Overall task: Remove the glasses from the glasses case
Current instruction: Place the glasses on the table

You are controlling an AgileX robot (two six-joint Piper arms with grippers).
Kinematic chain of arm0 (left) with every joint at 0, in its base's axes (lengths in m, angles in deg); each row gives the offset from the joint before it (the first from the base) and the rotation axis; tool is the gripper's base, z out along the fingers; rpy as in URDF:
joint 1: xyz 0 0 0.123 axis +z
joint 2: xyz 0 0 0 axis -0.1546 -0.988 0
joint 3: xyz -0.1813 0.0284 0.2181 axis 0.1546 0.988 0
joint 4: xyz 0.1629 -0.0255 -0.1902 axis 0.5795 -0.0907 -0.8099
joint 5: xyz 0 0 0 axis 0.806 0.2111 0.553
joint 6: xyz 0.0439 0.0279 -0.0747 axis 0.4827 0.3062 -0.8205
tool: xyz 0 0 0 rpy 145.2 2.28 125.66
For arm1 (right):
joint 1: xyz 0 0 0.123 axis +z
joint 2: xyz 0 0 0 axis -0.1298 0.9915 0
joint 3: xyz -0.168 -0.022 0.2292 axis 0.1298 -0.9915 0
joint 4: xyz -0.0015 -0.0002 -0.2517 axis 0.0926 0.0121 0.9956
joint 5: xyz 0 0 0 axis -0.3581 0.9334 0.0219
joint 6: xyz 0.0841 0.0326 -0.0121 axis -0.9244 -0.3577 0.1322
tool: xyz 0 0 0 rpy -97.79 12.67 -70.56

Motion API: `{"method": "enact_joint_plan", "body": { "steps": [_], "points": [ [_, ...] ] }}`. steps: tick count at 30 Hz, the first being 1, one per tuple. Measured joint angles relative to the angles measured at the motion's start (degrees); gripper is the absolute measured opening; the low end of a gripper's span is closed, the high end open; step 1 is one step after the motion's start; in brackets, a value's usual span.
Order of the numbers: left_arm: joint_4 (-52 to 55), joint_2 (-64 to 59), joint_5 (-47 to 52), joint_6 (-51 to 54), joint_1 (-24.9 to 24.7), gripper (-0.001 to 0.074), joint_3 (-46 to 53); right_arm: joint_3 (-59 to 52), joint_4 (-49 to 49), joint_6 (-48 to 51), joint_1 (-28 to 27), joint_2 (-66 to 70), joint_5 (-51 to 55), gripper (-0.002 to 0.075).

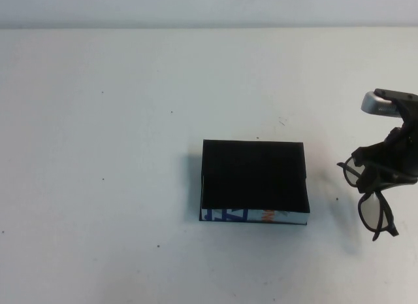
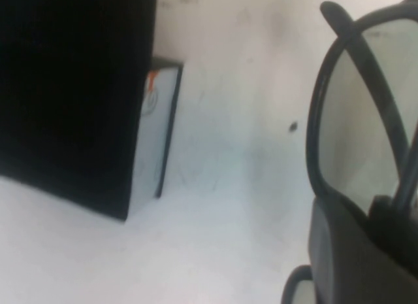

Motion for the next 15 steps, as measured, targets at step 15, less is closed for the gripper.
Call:
{"method": "enact_joint_plan", "body": {
  "steps": [15],
  "points": [
    [0.00,0.00,0.00,0.00,0.00,-0.0004,0.00,0.00,-0.70,-0.10,0.22,3.76,-2.69,0.0104]
  ]
}}
